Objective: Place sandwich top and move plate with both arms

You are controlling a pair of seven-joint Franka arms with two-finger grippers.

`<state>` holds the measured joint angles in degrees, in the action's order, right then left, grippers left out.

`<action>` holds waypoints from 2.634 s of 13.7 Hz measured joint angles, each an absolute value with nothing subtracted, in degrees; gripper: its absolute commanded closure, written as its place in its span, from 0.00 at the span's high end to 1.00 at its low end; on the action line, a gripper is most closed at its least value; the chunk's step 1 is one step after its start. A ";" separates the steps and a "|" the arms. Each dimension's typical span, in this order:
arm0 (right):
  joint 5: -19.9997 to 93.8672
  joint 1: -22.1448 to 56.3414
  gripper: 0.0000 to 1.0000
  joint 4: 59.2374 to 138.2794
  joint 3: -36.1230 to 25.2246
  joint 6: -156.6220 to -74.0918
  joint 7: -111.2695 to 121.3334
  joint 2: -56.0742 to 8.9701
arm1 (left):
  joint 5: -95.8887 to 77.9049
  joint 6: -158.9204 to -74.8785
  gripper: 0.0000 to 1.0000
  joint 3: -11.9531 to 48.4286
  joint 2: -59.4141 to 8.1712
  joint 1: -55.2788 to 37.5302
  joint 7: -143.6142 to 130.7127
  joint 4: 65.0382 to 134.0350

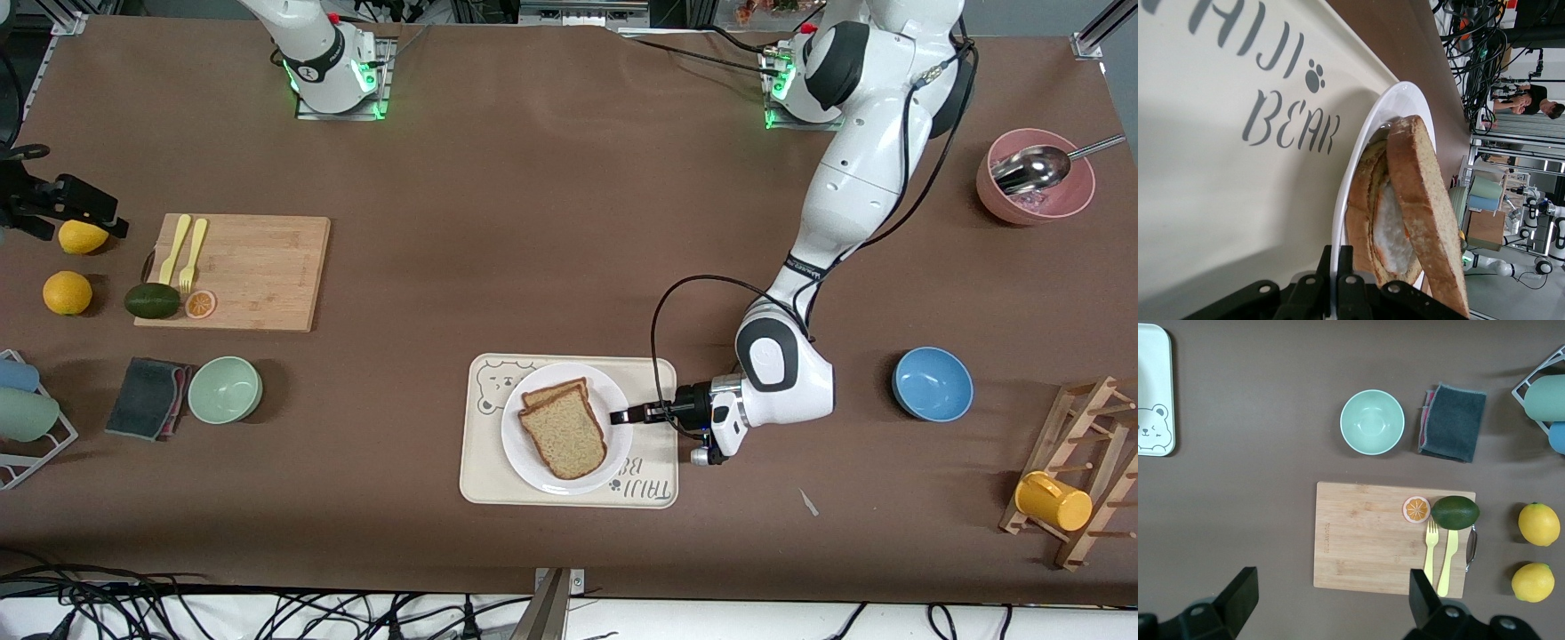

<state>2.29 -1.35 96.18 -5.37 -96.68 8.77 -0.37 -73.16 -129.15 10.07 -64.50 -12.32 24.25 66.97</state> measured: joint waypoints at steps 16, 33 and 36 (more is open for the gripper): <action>2.29 -1.35 1.00 96.18 -5.37 -96.67 8.77 -0.37 | -74.52 -129.13 0.96 9.91 -64.61 -12.01 23.95 66.77; 2.29 -1.35 1.00 96.10 -5.38 -96.59 8.77 -0.41 | -37.30 -115.80 1.00 4.32 -38.31 -7.32 13.08 79.29; 2.29 -1.35 1.00 96.08 -5.38 -96.56 8.77 -0.41 | -25.56 -102.70 1.00 3.91 -30.18 0.24 6.39 80.46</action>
